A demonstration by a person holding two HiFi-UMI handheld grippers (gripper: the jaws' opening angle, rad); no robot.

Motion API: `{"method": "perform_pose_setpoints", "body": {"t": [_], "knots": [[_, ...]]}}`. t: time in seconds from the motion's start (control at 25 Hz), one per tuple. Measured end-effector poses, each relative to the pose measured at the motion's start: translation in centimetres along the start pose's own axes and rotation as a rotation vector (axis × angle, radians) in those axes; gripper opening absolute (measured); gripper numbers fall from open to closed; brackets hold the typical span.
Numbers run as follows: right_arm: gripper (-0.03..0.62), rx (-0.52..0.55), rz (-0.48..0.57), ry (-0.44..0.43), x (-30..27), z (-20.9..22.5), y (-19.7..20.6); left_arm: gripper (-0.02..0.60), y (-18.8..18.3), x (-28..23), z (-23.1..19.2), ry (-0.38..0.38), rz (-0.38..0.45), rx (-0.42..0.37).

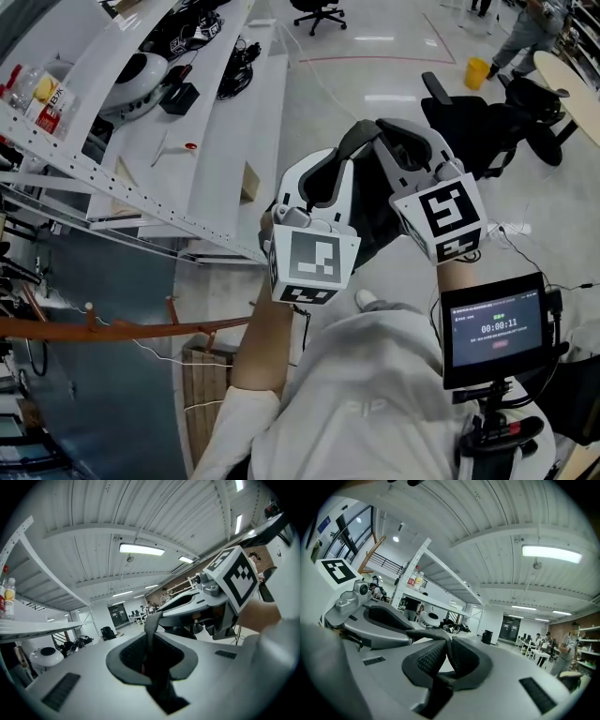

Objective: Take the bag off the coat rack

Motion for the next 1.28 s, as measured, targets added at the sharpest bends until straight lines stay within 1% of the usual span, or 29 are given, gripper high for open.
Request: {"method": "perform_pose_setpoints", "body": {"t": [0.28, 0.6, 0.76, 1.08, 1.28], "knots": [[0.04, -0.042, -0.039, 0.028, 1.2, -0.7, 3.2, 0.055, 2.5, -0.4, 2.1, 0.04, -0.015, 0.016], [0.04, -0.046, -0.096, 0.019, 1.7, -1.4, 5.3, 0.055, 4.3, -0.5, 3.6, 0.05, -0.047, 0.048], [0.04, -0.037, -0.104, 0.021, 1.7, -1.8, 5.2, 0.055, 4.4, -0.3, 3.5, 0.049, -0.05, 0.044], [0.04, -0.028, -0.124, 0.005, 1.1, -2.4, 4.9, 0.055, 4.7, 0.1, 2.9, 0.048, -0.061, 0.073], [0.04, -0.022, -0.12, -0.005, 1.1, -2.5, 5.1, 0.055, 4.9, 0.2, 3.0, 0.039, -0.066, 0.069]]}}
Point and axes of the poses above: the fingertips, and each gripper's own axes: x backward along the fingers, z to its right, y out of its underside, the point moved 9 cm from there along x, backward along the fingers, and after that the axes turned 3 degrees about z, right-handed, at the moved point
